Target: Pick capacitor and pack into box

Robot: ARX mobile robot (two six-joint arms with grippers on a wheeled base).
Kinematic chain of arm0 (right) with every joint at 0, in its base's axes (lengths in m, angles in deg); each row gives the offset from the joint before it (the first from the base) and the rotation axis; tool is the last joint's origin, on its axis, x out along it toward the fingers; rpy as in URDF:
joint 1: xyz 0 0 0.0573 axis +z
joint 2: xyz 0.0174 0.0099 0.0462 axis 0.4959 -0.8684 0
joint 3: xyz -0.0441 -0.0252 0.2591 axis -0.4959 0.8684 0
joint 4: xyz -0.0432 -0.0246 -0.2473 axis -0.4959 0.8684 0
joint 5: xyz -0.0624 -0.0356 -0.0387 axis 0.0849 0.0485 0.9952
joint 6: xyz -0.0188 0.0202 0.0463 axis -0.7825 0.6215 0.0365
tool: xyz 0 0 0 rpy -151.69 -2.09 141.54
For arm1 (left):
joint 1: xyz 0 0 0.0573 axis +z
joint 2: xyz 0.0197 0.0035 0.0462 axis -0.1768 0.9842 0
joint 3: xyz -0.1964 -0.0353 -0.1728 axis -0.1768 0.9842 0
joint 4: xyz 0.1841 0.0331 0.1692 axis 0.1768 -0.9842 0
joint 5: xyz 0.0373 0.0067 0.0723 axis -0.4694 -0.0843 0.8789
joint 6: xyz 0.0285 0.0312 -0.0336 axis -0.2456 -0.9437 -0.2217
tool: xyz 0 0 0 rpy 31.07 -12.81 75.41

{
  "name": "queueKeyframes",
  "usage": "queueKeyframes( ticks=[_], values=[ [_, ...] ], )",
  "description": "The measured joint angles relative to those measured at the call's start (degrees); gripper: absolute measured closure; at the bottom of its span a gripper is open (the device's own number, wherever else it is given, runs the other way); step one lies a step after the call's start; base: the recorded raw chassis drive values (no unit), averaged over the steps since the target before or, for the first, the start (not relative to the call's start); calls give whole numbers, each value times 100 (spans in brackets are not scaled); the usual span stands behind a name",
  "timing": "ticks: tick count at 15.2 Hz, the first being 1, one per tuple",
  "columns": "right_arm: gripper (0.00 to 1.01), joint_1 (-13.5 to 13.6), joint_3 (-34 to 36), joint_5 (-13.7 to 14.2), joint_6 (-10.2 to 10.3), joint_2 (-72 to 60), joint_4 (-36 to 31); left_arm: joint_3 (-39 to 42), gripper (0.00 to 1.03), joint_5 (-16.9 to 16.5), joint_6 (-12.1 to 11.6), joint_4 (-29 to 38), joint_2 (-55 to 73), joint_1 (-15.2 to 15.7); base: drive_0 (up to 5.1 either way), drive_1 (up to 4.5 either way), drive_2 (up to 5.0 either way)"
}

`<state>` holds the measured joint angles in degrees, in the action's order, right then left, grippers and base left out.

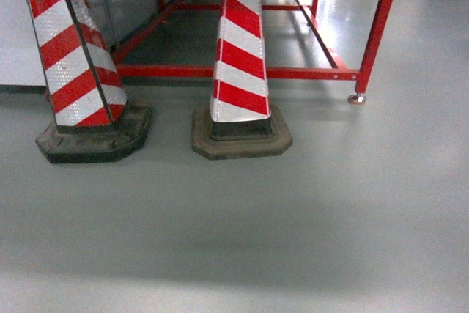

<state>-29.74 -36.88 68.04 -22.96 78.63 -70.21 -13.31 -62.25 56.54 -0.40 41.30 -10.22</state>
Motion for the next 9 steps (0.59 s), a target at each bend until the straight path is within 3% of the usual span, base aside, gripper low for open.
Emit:
queueKeyframes(
  ticks=[9],
  values=[
    [3,0,0,2,0,0,-9,0,59,-7,0,15,0,0,2,410,-406]
  ],
)
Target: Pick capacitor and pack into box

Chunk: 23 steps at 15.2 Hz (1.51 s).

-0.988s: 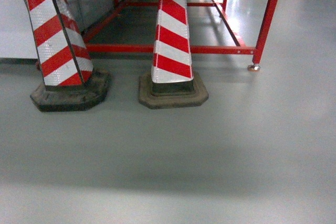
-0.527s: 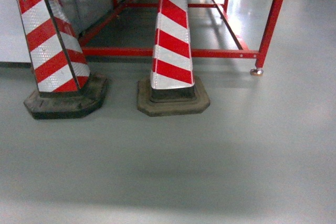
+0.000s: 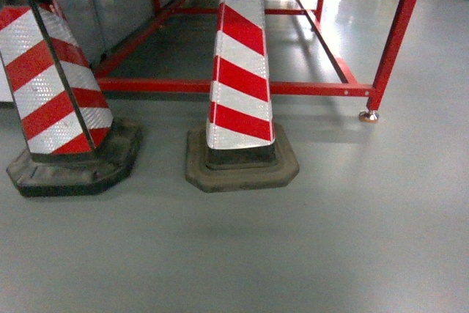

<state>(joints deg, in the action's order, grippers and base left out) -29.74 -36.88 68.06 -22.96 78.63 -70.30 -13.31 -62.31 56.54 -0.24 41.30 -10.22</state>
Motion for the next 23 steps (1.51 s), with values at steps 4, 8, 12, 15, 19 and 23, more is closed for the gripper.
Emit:
queueKeyframes(
  ticks=[4,8,12,15,19,23],
  values=[
    [3,0,-2,2,0,0,0,0,59,4,0,-24,0,-2,-2,405,-408],
    [3,0,0,0,0,0,2,0,59,2,0,-9,0,-2,-3,403,-409],
    [3,0,0,0,0,0,-2,0,59,17,0,-22,0,-2,-3,403,-409],
    [3,0,0,4,0,0,13,0,59,2,0,-33,2,-2,-2,269,-273],
    [3,0,0,2,0,0,15,0,59,2,-2,-31,2,-2,0,0,0],
    [3,0,0,7,4,0,13,0,59,4,0,-31,0,-2,0,0,0]
  ],
)
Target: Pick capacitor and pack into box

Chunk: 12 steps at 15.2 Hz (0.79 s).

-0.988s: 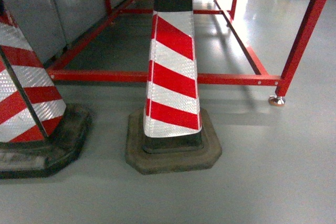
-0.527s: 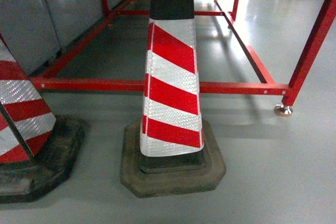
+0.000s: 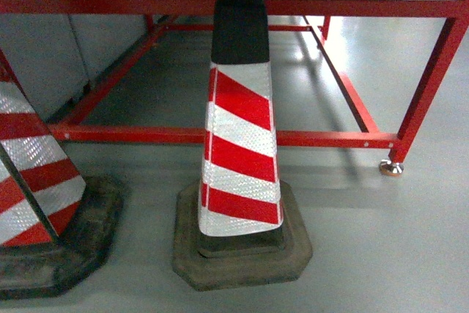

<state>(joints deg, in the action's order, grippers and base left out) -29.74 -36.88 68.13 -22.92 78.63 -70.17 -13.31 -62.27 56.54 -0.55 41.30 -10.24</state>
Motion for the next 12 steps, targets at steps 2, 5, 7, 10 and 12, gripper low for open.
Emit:
queueKeyframes(
  ticks=[2,5,7,10,12],
  values=[
    [3,0,-2,-4,-2,0,-7,0,59,-4,0,4,2,0,0,0,0],
    [3,0,0,-11,-11,0,-2,0,59,2,2,0,2,2,0,0,0],
    [3,0,0,2,-2,0,-4,0,59,-4,2,2,2,0,0,0,0],
    [3,0,-2,-4,-4,0,4,0,59,2,2,4,0,2,0,0,0],
    [3,0,0,0,4,0,-2,0,59,-4,0,2,2,0,0,0,0]
  ],
)
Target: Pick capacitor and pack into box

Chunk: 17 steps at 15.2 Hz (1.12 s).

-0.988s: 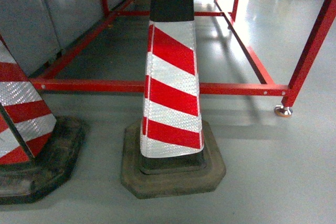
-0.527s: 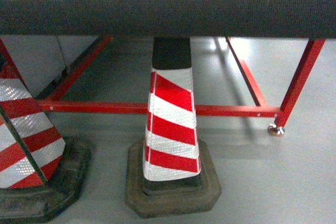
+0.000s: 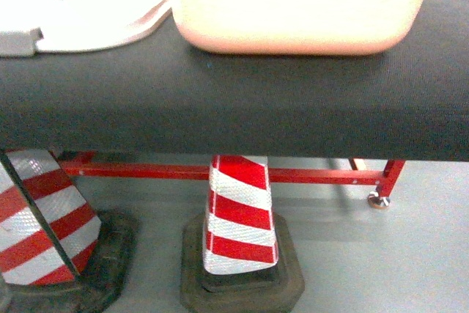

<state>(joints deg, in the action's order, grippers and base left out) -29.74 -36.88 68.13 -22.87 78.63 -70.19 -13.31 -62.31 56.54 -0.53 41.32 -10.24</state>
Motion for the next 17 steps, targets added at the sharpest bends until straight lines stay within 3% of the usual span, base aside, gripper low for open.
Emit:
queueKeyframes(
  ticks=[17],
  values=[
    [3,0,0,-4,-9,0,2,-2,59,2,15,2,0,2,0,0,0]
  ],
)
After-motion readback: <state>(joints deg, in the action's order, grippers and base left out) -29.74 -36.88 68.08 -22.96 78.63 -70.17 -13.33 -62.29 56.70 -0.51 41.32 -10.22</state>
